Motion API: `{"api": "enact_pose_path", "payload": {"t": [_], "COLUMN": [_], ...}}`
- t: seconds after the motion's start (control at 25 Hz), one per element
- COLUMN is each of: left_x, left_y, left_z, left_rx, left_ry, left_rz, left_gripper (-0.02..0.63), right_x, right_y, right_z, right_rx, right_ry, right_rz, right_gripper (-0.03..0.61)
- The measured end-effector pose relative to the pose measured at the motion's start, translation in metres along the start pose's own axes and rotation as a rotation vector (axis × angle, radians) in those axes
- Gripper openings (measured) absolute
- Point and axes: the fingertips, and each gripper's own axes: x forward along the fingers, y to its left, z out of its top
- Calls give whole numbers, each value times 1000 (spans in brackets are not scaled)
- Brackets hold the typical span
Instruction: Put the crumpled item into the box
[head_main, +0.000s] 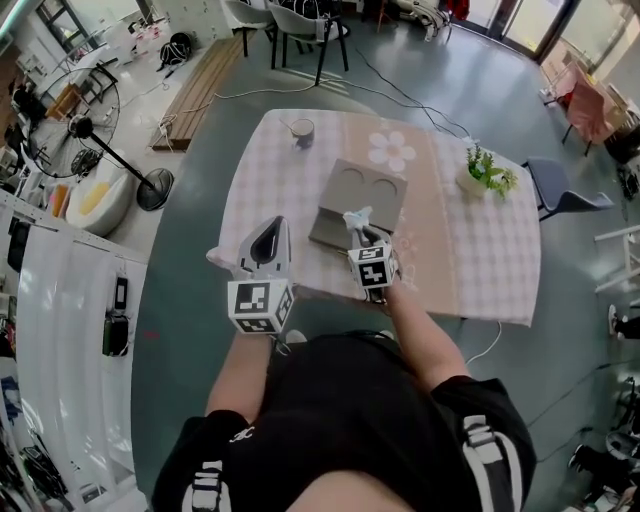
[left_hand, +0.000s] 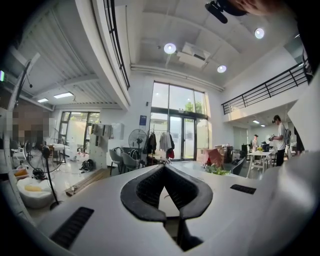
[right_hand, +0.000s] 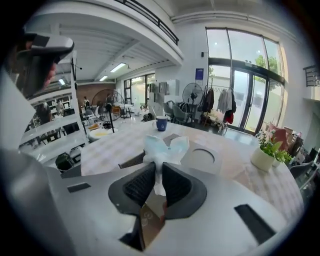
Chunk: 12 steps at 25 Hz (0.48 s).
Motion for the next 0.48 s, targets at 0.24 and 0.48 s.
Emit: {"api": "enact_pose_path", "payload": {"t": [0.24, 0.48], "left_x": [-4, -3], "left_y": [9, 15], "left_z": [-1, -1], "left_rx": [-5, -9], "left_ry": [-3, -6], "left_rz": [12, 19], "left_gripper": [0, 1], "right_x": [27, 53], "right_y": [3, 2], "right_z": [-32, -55], "right_rx": [-63, -84], "right_ry": [131, 295], "right_rz": [6, 59], "right_gripper": [44, 46]}}
